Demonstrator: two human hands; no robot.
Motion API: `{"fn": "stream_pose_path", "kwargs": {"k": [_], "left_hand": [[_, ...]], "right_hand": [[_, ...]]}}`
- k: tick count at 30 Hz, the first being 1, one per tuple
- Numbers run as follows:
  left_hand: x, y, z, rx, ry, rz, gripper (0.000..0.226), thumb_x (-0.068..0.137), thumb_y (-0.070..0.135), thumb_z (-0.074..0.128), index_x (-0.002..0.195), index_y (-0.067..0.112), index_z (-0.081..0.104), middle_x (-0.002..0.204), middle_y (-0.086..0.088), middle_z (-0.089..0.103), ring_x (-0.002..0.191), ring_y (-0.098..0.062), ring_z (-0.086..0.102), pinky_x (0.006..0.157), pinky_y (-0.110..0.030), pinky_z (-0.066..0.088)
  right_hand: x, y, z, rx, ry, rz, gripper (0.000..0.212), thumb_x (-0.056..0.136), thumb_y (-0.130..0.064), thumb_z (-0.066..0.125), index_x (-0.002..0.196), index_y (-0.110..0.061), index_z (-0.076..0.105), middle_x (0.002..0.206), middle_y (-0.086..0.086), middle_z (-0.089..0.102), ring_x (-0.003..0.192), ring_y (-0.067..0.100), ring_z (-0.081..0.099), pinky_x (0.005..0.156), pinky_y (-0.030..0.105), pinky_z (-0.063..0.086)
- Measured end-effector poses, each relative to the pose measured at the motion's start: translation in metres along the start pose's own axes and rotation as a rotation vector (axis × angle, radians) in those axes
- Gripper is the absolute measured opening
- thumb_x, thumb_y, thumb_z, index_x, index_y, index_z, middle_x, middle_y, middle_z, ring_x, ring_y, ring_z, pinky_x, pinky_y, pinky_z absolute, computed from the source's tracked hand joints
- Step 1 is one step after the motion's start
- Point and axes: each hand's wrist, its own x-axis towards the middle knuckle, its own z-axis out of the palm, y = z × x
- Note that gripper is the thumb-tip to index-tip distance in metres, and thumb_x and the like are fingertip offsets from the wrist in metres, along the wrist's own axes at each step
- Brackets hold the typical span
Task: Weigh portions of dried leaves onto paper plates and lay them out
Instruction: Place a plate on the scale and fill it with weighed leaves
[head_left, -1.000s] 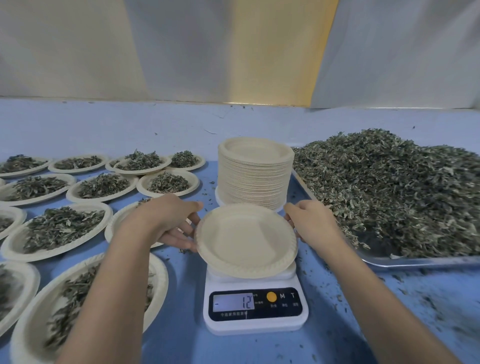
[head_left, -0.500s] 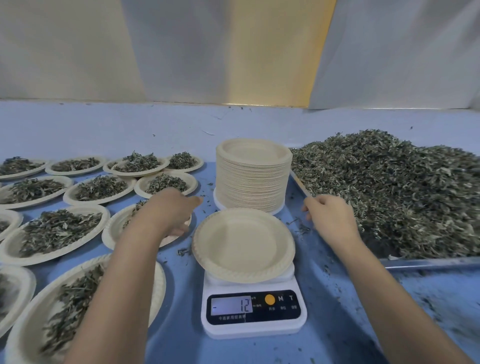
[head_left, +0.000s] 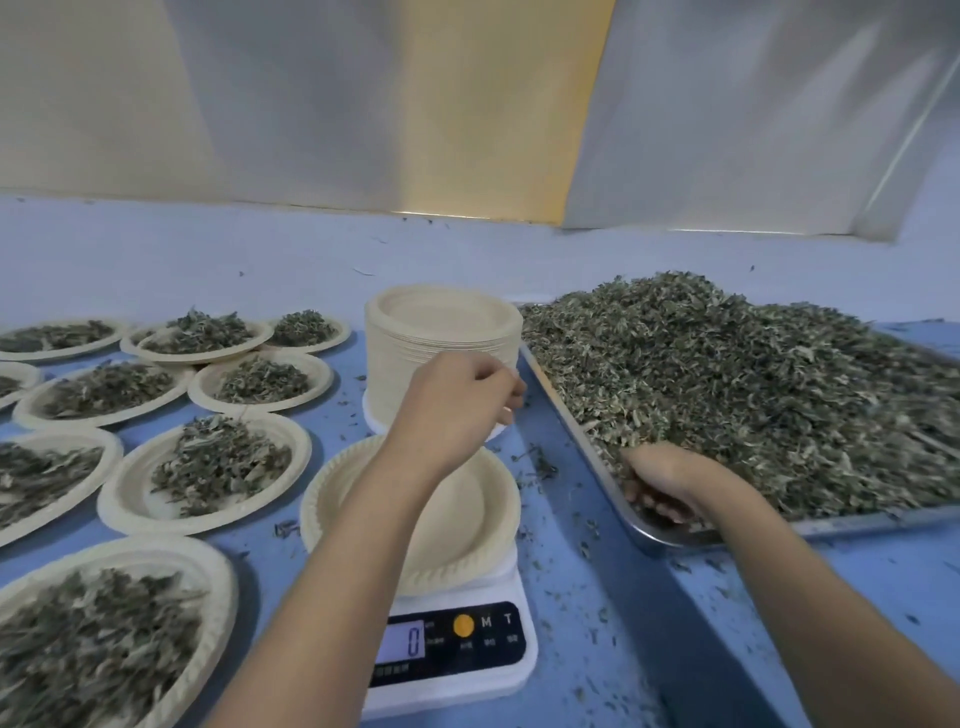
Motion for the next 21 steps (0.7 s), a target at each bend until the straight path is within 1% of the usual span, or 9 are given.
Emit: {"fn": "stream_pose_path", "kwargs": {"k": [3, 7, 10, 12, 13, 15, 17, 19, 21], "left_hand": [[0.004, 0.006, 0.008, -0.055, 0.014, 0.031, 0.027, 0.091, 0.020, 0.051, 0.072, 0.020, 0.069, 0.073, 0.007, 0.071, 0.064, -0.005, 0.067, 0.072, -0.023, 0.050], [0.011, 0.009, 0.009, -0.092, 0.026, 0.056, 0.025, 0.090, 0.019, 0.051, 0.075, 0.018, 0.071, 0.075, 0.005, 0.072, 0.065, -0.007, 0.068, 0.072, -0.025, 0.051], [0.014, 0.010, 0.009, -0.113, 0.029, 0.052, 0.025, 0.091, 0.019, 0.051, 0.076, 0.017, 0.071, 0.075, 0.005, 0.073, 0.066, -0.008, 0.068, 0.070, -0.024, 0.049], [0.015, 0.010, 0.010, -0.133, 0.025, 0.043, 0.026, 0.092, 0.020, 0.051, 0.075, 0.018, 0.071, 0.075, 0.004, 0.073, 0.065, -0.007, 0.068, 0.069, -0.023, 0.048], [0.015, 0.010, 0.010, -0.138, 0.022, 0.041, 0.026, 0.092, 0.020, 0.051, 0.076, 0.018, 0.071, 0.075, 0.004, 0.073, 0.064, -0.007, 0.068, 0.068, -0.022, 0.047], [0.015, 0.009, 0.011, -0.139, 0.014, 0.038, 0.026, 0.092, 0.020, 0.051, 0.077, 0.018, 0.071, 0.075, 0.005, 0.073, 0.065, -0.007, 0.068, 0.068, -0.022, 0.048], [0.015, 0.009, 0.012, -0.141, 0.005, 0.032, 0.026, 0.093, 0.020, 0.050, 0.079, 0.016, 0.071, 0.077, 0.004, 0.073, 0.065, -0.007, 0.068, 0.066, -0.019, 0.049], [0.014, 0.008, 0.012, -0.157, -0.004, 0.022, 0.026, 0.095, 0.021, 0.050, 0.081, 0.013, 0.071, 0.079, 0.002, 0.073, 0.064, -0.006, 0.067, 0.063, -0.015, 0.050], [0.013, 0.008, 0.012, -0.168, -0.011, 0.008, 0.027, 0.095, 0.022, 0.049, 0.081, 0.013, 0.071, 0.079, 0.001, 0.073, 0.064, -0.006, 0.067, 0.063, -0.015, 0.050]], "right_hand": [[0.017, -0.013, 0.004, 0.120, 0.086, -0.124, 0.038, 0.093, -0.018, 0.043, 0.061, -0.005, 0.058, 0.043, 0.005, 0.053, 0.031, 0.014, 0.041, 0.036, 0.015, 0.035], [0.041, -0.031, 0.009, 0.190, 0.159, -0.311, 0.029, 0.085, -0.004, 0.047, 0.059, -0.003, 0.057, 0.058, 0.017, 0.053, 0.047, 0.026, 0.048, 0.054, 0.035, 0.042], [0.051, -0.034, 0.006, 0.025, 0.505, -0.379, 0.023, 0.088, -0.018, 0.052, 0.079, -0.005, 0.068, 0.082, 0.016, 0.067, 0.069, 0.029, 0.055, 0.063, 0.034, 0.043], [0.054, -0.034, 0.005, -0.177, 0.736, -0.383, 0.025, 0.091, -0.028, 0.049, 0.099, -0.010, 0.064, 0.109, 0.013, 0.060, 0.089, 0.027, 0.051, 0.072, 0.035, 0.041], [0.057, -0.033, 0.006, -0.282, 0.768, -0.366, 0.033, 0.093, -0.033, 0.047, 0.114, -0.012, 0.060, 0.124, 0.013, 0.051, 0.106, 0.029, 0.047, 0.083, 0.038, 0.041], [0.061, -0.031, 0.009, -0.358, 0.672, -0.285, 0.052, 0.095, -0.044, 0.042, 0.140, -0.018, 0.040, 0.148, 0.013, 0.030, 0.133, 0.034, 0.028, 0.105, 0.045, 0.030], [0.064, -0.030, 0.013, -0.293, 0.496, -0.204, 0.062, 0.097, -0.052, 0.034, 0.151, -0.025, 0.021, 0.159, 0.012, 0.011, 0.143, 0.036, 0.014, 0.113, 0.048, 0.017], [0.067, -0.029, 0.015, -0.270, 0.407, -0.201, 0.064, 0.098, -0.054, 0.030, 0.152, -0.022, 0.016, 0.158, 0.015, 0.013, 0.142, 0.038, 0.018, 0.113, 0.048, 0.019], [0.066, -0.030, 0.015, -0.206, 0.466, -0.280, 0.057, 0.099, -0.048, 0.033, 0.147, -0.017, 0.028, 0.150, 0.018, 0.028, 0.133, 0.038, 0.033, 0.105, 0.046, 0.030]]}}
